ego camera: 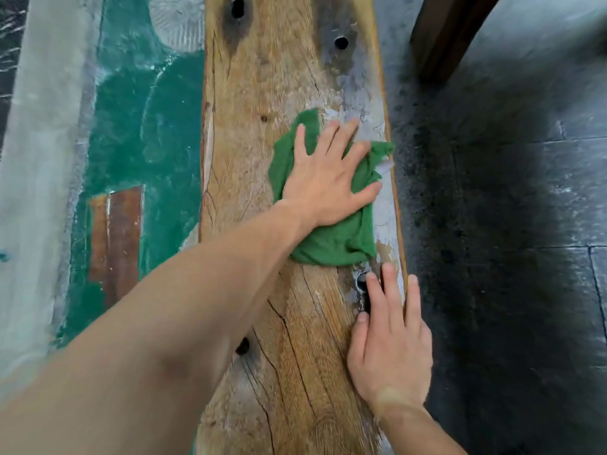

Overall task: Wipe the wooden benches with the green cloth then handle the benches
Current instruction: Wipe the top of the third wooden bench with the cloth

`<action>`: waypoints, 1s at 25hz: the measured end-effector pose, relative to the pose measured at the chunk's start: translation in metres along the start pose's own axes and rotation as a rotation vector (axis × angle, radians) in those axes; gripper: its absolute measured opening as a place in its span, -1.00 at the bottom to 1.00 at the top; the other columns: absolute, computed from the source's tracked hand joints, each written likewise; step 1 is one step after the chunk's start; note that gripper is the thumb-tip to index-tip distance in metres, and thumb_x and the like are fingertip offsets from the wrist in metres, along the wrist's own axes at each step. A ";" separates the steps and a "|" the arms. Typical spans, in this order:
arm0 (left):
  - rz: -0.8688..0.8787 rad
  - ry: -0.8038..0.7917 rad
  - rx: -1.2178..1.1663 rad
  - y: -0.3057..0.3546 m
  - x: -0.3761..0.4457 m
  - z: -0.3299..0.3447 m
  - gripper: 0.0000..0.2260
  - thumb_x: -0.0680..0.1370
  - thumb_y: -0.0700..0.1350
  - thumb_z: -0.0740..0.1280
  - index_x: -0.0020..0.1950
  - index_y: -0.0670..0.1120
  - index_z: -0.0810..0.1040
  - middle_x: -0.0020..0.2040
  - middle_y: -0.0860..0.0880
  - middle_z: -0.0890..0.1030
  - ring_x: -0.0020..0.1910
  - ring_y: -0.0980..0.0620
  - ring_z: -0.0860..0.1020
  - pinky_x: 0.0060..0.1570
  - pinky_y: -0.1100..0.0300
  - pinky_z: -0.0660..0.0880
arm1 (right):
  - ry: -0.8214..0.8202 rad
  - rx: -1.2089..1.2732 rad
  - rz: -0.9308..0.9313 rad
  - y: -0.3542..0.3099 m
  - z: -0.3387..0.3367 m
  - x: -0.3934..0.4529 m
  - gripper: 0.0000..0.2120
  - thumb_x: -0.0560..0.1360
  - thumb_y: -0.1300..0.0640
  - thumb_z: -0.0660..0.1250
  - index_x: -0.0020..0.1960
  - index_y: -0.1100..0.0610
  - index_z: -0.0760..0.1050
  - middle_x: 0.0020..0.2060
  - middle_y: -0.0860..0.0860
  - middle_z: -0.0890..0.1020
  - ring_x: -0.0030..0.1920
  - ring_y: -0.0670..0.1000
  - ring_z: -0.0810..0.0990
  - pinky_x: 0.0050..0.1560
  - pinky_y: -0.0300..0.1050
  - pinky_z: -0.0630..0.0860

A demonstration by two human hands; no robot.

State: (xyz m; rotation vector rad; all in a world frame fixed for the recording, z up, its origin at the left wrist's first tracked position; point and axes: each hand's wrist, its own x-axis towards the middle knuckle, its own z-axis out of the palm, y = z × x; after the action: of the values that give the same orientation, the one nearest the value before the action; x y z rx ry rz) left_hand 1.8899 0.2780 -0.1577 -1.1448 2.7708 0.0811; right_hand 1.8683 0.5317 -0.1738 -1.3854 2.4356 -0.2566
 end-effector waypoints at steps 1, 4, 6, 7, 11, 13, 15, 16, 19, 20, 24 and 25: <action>-0.039 0.018 0.026 0.005 -0.009 0.005 -0.40 0.62 0.35 0.01 0.55 0.07 0.33 0.67 -0.07 0.09 0.63 -0.19 0.03 0.48 -0.44 -0.06 | -0.003 -0.006 0.005 0.000 0.000 0.000 -0.45 0.58 -0.02 0.02 0.56 -0.01 0.20 0.61 -0.06 0.17 0.58 0.16 0.16 0.17 0.18 0.52; -0.090 -0.027 0.032 0.000 -0.114 0.024 -0.41 0.62 0.35 -0.06 0.64 0.21 0.06 0.69 -0.05 -0.03 0.63 -0.31 -0.06 0.43 -0.53 -0.02 | -0.009 0.014 -0.005 0.003 -0.002 0.000 -0.45 0.57 -0.02 0.04 0.56 0.00 0.21 0.61 -0.05 0.18 0.58 0.18 0.18 0.15 0.19 0.54; -0.102 -0.091 0.019 -0.017 -0.184 0.027 -0.37 0.57 0.36 0.05 0.62 0.20 0.12 0.69 -0.07 0.01 0.61 -0.38 -0.02 0.36 -0.60 0.06 | -0.017 0.009 -0.013 0.003 0.000 -0.003 -0.45 0.57 -0.01 0.04 0.56 0.01 0.21 0.61 -0.05 0.17 0.58 0.19 0.19 0.15 0.19 0.55; -0.127 -0.105 0.016 -0.032 -0.194 0.028 -0.36 0.55 0.37 0.07 0.60 0.18 0.18 0.68 -0.08 0.03 0.60 -0.40 0.00 0.34 -0.61 0.08 | -0.022 0.013 -0.014 0.002 -0.001 -0.003 -0.45 0.58 -0.01 0.04 0.57 0.01 0.20 0.61 -0.05 0.17 0.58 0.19 0.19 0.15 0.19 0.55; -0.406 -0.086 -0.055 -0.078 -0.067 0.017 -0.29 0.51 0.48 -0.06 0.62 0.25 0.03 0.69 -0.03 -0.15 0.61 -0.38 -0.16 0.41 -0.58 -0.06 | -0.026 0.011 -0.005 0.001 -0.001 -0.003 -0.44 0.57 0.00 0.04 0.57 0.00 0.19 0.61 -0.05 0.19 0.58 0.18 0.19 0.16 0.19 0.53; -0.473 -0.041 -0.118 -0.064 0.018 0.009 -0.30 0.53 0.48 -0.05 0.63 0.27 -0.04 0.68 -0.04 -0.18 0.60 -0.39 -0.21 0.41 -0.56 -0.14 | -0.023 0.020 -0.014 0.002 -0.001 -0.002 -0.43 0.57 -0.01 0.04 0.58 -0.01 0.16 0.61 -0.06 0.17 0.59 0.16 0.16 0.18 0.17 0.50; -0.383 -0.031 -0.108 -0.024 0.064 0.007 -0.32 0.54 0.47 -0.05 0.63 0.30 -0.08 0.68 -0.05 -0.19 0.60 -0.39 -0.22 0.42 -0.55 -0.18 | -0.012 0.025 -0.016 0.003 0.000 -0.002 -0.41 0.57 -0.02 0.04 0.60 -0.01 0.12 0.62 -0.07 0.14 0.60 0.14 0.14 0.21 0.15 0.49; -0.279 -0.027 -0.089 -0.003 0.062 0.006 -0.33 0.54 0.47 -0.06 0.62 0.32 -0.08 0.68 -0.05 -0.18 0.60 -0.38 -0.22 0.42 -0.54 -0.16 | 0.001 0.043 -0.010 0.003 -0.001 -0.002 -0.38 0.57 -0.03 0.04 0.61 -0.01 0.08 0.62 -0.07 0.13 0.60 0.12 0.13 0.21 0.15 0.49; -0.010 0.005 -0.035 0.032 -0.038 0.018 -0.34 0.52 0.43 0.02 0.62 0.35 0.00 0.69 -0.07 -0.09 0.62 -0.37 -0.14 0.43 -0.51 -0.03 | 0.062 0.166 -0.004 0.004 -0.005 -0.002 -0.29 0.54 -0.12 0.10 0.62 0.01 -0.04 0.64 -0.09 0.00 0.60 0.08 0.16 0.27 0.11 0.41; 0.048 -0.010 -0.057 0.034 -0.095 0.026 -0.33 0.51 0.41 0.10 0.61 0.34 0.07 0.69 -0.08 -0.03 0.62 -0.38 -0.10 0.41 -0.52 0.03 | 0.081 0.217 0.000 0.004 -0.006 -0.001 -0.27 0.53 -0.15 0.11 0.61 0.01 -0.05 0.64 -0.11 -0.06 0.58 0.10 0.20 0.30 0.08 0.35; 0.163 -0.186 -0.044 0.025 -0.271 0.027 -0.21 0.38 0.42 0.31 0.58 0.32 0.20 0.63 -0.13 0.22 0.60 -0.40 0.03 0.26 -0.59 0.23 | 0.131 0.317 -0.015 0.007 -0.007 -0.007 -0.28 0.54 -0.18 0.12 0.61 0.02 0.00 0.64 -0.06 0.02 0.56 0.11 0.26 0.33 0.09 0.29; 0.144 -0.154 -0.061 0.013 -0.260 0.031 -0.22 0.39 0.44 0.28 0.58 0.32 0.19 0.62 -0.13 0.25 0.60 -0.39 0.04 0.27 -0.61 0.20 | 0.148 0.317 -0.018 0.007 -0.006 -0.007 -0.28 0.54 -0.18 0.12 0.62 0.04 0.02 0.63 -0.04 0.06 0.58 0.09 0.22 0.34 0.09 0.31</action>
State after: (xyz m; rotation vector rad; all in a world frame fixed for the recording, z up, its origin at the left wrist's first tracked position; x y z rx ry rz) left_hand 2.0661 0.4715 -0.1494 -0.9089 2.7253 0.2591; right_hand 1.8641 0.5417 -0.1690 -1.2869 2.3659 -0.7394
